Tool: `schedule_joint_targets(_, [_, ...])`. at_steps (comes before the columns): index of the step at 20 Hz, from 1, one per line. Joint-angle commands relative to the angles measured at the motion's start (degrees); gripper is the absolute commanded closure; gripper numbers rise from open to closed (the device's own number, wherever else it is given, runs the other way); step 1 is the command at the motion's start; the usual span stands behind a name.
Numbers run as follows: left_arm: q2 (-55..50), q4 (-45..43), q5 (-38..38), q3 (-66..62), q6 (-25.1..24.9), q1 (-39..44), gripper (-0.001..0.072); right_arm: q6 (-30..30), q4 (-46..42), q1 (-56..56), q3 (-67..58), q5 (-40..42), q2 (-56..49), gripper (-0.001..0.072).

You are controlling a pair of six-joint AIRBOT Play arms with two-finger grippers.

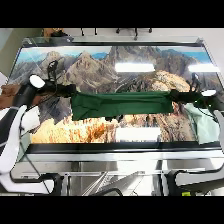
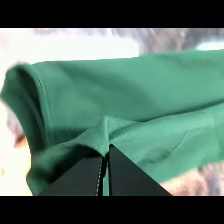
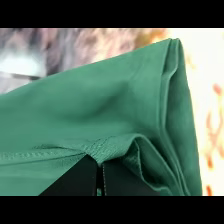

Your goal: Fold the shirts.

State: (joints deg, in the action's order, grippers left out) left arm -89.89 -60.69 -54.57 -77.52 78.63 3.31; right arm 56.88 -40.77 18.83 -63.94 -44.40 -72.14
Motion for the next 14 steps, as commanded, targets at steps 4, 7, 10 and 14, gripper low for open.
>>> schedule_joint_targets(4, [-14.3,-1.4,-1.7,-11.3,-2.1,1.8,0.0692,-1.6,-2.5,-1.1,-3.9,3.6,-5.6,0.0689])
schedule_joint_targets(7, [-15.9,-2.4,-4.6,-15.0,-2.1,2.8,0.0686,-1.7,-3.0,-1.1,-4.6,1.5,-5.4,0.0495])
schedule_joint_targets(10, [-15.8,-2.8,-10.3,-20.1,-1.4,3.0,0.0047,-1.0,-8.6,-0.2,-9.1,-4.4,-4.0,0.0327])
schedule_joint_targets(14, [-15.8,-2.7,-19.9,-27.7,1.9,2.8,0.0047,5.2,-13.9,2.8,-13.9,-9.7,-5.3,0.0119])
